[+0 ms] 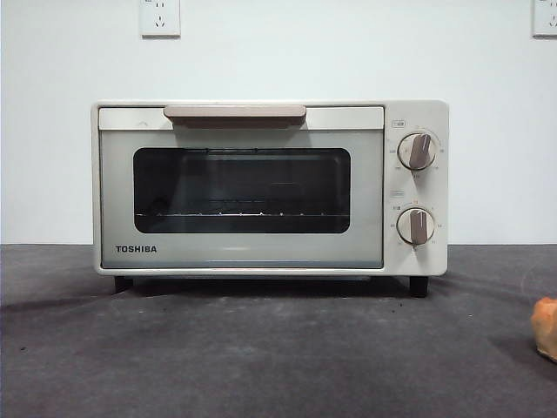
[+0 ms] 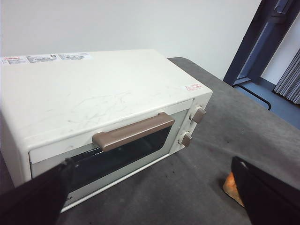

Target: The left arm flap open the oven, the right arm pick bread and place it into oven, the left arm flap close the oven

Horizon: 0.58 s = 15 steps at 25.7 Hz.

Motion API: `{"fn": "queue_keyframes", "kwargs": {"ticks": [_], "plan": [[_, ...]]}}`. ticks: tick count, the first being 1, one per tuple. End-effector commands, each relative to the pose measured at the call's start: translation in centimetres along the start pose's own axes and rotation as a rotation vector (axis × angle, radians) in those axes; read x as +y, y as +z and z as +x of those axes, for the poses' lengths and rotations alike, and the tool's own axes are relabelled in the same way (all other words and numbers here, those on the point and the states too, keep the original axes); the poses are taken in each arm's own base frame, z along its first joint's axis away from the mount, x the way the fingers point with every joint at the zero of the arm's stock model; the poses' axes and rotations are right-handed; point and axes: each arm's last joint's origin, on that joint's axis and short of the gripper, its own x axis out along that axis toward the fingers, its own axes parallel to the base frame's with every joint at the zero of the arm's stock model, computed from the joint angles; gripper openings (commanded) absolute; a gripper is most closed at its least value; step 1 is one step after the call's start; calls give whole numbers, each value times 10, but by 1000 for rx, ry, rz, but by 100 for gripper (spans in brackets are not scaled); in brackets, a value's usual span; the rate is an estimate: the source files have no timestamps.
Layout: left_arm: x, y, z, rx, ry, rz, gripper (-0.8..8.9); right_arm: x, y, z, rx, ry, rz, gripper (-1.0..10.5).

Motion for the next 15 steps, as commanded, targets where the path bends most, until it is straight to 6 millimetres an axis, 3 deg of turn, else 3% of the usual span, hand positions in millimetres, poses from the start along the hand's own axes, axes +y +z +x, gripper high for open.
{"fn": "queue_keyframes", "kwargs": {"ticks": [1, 15], "plan": [[-2, 5, -1, -16, -13, 12, 563, 0, 1, 0, 29, -4, 34, 518], [-4, 5, 0, -10, -28, 14, 563, -26, -28, 42, 485, -159, 215, 517]]}}
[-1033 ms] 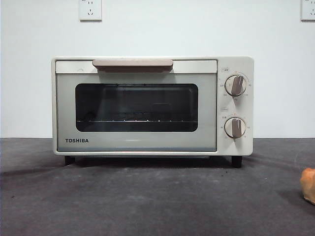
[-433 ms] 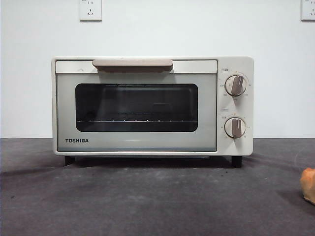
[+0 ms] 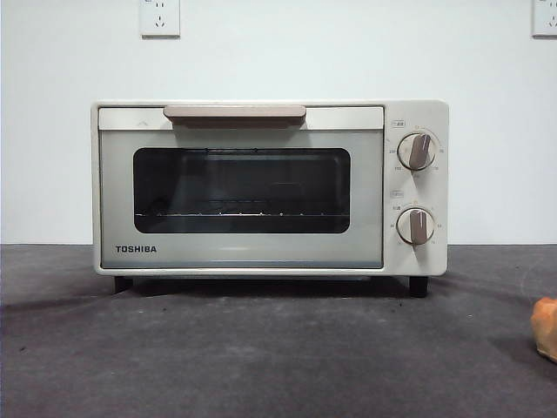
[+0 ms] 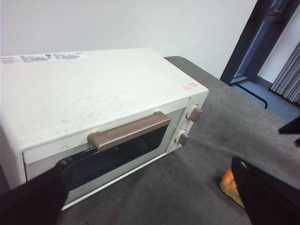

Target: The left arm flap open the oven, the right arm pick bread and place it into oven, the left arm flap close the oven

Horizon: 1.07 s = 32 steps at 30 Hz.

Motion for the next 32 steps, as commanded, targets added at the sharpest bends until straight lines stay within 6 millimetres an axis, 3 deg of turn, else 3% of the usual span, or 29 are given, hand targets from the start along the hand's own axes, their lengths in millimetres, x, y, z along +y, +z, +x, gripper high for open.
{"fn": "queue_keyframes", "kwargs": {"ticks": [1, 9, 14, 29, 32], "plan": [[-2, 5, -1, -12, -17, 10, 563, -4, 3, 12, 86, -68, 1, 517], [-2, 5, -1, -10, -18, 10, 563, -22, -12, 62, 320, -187, 40, 517], [-2, 5, -1, -10, -18, 10, 563, -36, -21, 91, 372, -197, 74, 517], [-2, 5, -1, -10, -17, 10, 562, -61, -21, 142, 491, -287, 98, 516], [-2, 5, -1, -10, -17, 10, 561, -64, -22, 148, 510, -288, 98, 469]]}}
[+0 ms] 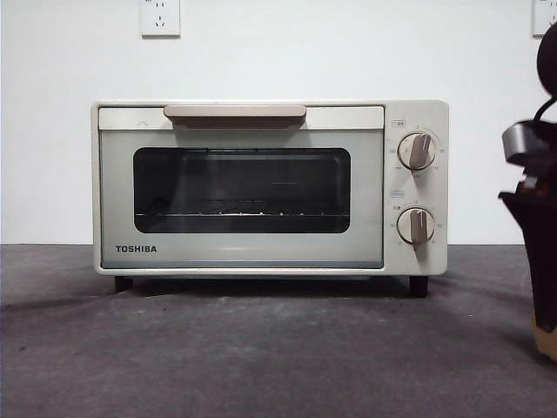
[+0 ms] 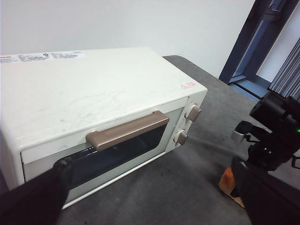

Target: The left arm flap open the oven, the right arm pick bread and place it into oven, the left arm flap close the oven

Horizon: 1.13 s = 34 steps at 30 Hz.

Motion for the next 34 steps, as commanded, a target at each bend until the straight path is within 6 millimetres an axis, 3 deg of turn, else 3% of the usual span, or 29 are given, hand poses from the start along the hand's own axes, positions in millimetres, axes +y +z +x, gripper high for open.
{"fn": "queue_keyframes", "kwargs": {"ticks": [1, 7, 10, 17, 27, 34], "plan": [[-2, 5, -1, -13, -12, 10, 562, 0, 2, 6, 20, -2, -6, 425], [-2, 5, -1, -12, -16, 12, 558, 0, 3, 7, 26, -3, -4, 196], [-4, 5, 0, -10, -27, 15, 543, 1, 5, 2, 17, -1, -5, 149], [-4, 4, 6, 10, -47, 24, 295, 9, 7, -33, -48, 13, -8, 144], [6, 12, 33, 99, -61, -18, 45, 21, -39, -102, -270, 189, -78, 144], [15, 31, 70, 208, -55, -45, 18, 27, -70, -138, -498, 365, -113, 144]]}}
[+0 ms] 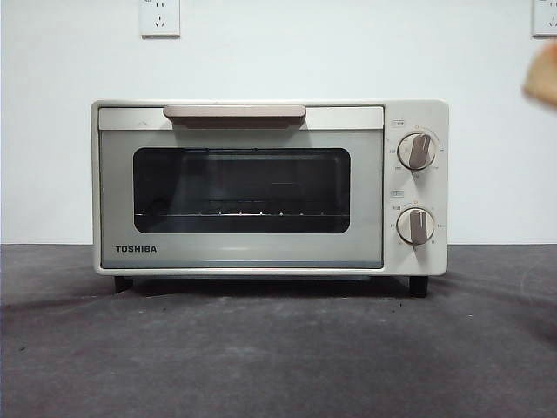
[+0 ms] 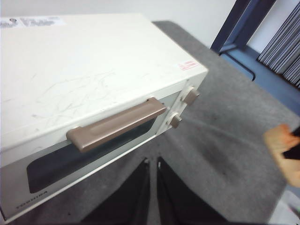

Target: The left arm flap open the oven, the right arm pick bread and place it into oven, the left arm flap close the oven

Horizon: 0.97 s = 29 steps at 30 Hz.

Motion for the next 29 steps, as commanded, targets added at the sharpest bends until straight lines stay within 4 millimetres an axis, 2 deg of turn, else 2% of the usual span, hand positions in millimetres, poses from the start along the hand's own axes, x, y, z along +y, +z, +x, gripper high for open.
{"fn": "queue_keyframes", "kwargs": {"ticks": [1, 9, 15, 29], "plan": [[3, 14, 16, 45, -1, 21, 18, 9, 0, -15, -101, 59, 11, 144], [8, 32, 72, 213, 33, 143, 16, 23, -13, -48, -321, 144, -29, 144], [14, 36, 103, 242, 33, 194, 17, 27, -22, -58, -376, 164, -39, 144], [30, 25, 138, 280, 44, 188, 17, 27, -24, -61, -387, 168, -31, 144]]}}
